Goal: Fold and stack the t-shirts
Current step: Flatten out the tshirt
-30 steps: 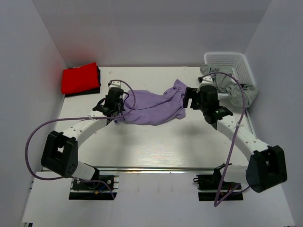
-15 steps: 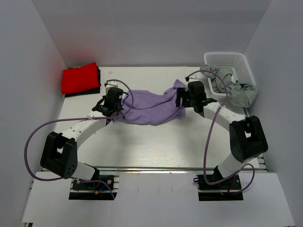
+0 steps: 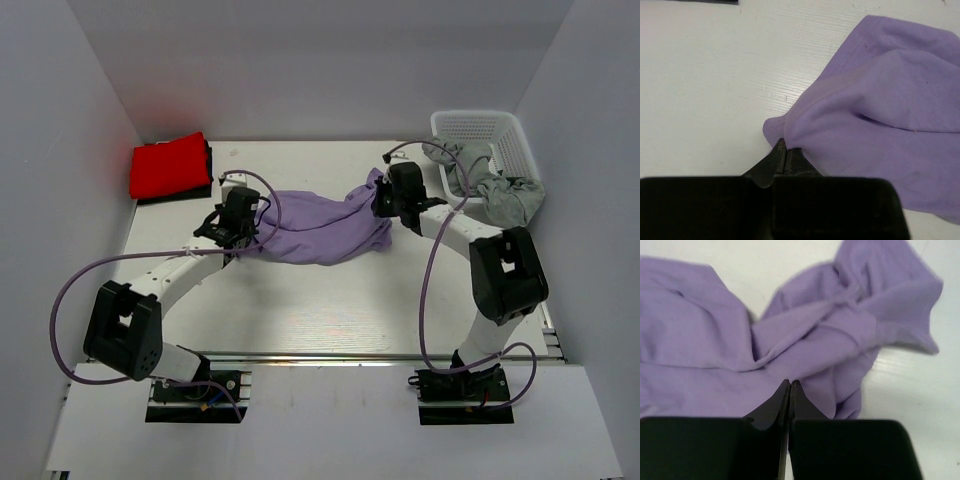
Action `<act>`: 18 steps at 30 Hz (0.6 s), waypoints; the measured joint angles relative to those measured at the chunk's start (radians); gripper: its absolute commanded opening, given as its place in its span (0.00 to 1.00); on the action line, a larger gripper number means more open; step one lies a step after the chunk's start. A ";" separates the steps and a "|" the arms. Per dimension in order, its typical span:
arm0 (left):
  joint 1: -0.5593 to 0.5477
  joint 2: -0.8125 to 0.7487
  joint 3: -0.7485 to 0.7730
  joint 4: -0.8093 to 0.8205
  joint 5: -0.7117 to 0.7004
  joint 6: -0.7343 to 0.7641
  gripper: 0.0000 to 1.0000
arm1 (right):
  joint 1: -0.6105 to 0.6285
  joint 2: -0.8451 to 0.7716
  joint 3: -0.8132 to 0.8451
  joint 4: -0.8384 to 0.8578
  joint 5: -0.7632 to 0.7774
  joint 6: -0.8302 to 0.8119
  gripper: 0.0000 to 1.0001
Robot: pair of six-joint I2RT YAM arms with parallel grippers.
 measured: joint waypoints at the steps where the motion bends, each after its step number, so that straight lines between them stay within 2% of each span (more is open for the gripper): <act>1: 0.000 -0.005 0.000 0.000 -0.003 0.002 0.00 | 0.000 -0.014 0.000 0.007 -0.001 -0.004 0.00; 7: 0.000 -0.116 0.006 0.000 -0.035 0.029 0.00 | 0.002 -0.267 -0.044 0.118 0.029 -0.059 0.00; 13: 0.000 -0.332 0.052 0.049 -0.075 0.096 0.00 | 0.001 -0.575 -0.055 0.252 0.123 -0.166 0.00; 18: -0.004 -0.513 0.116 0.122 -0.089 0.158 0.00 | 0.002 -0.676 0.024 0.272 0.180 -0.264 0.00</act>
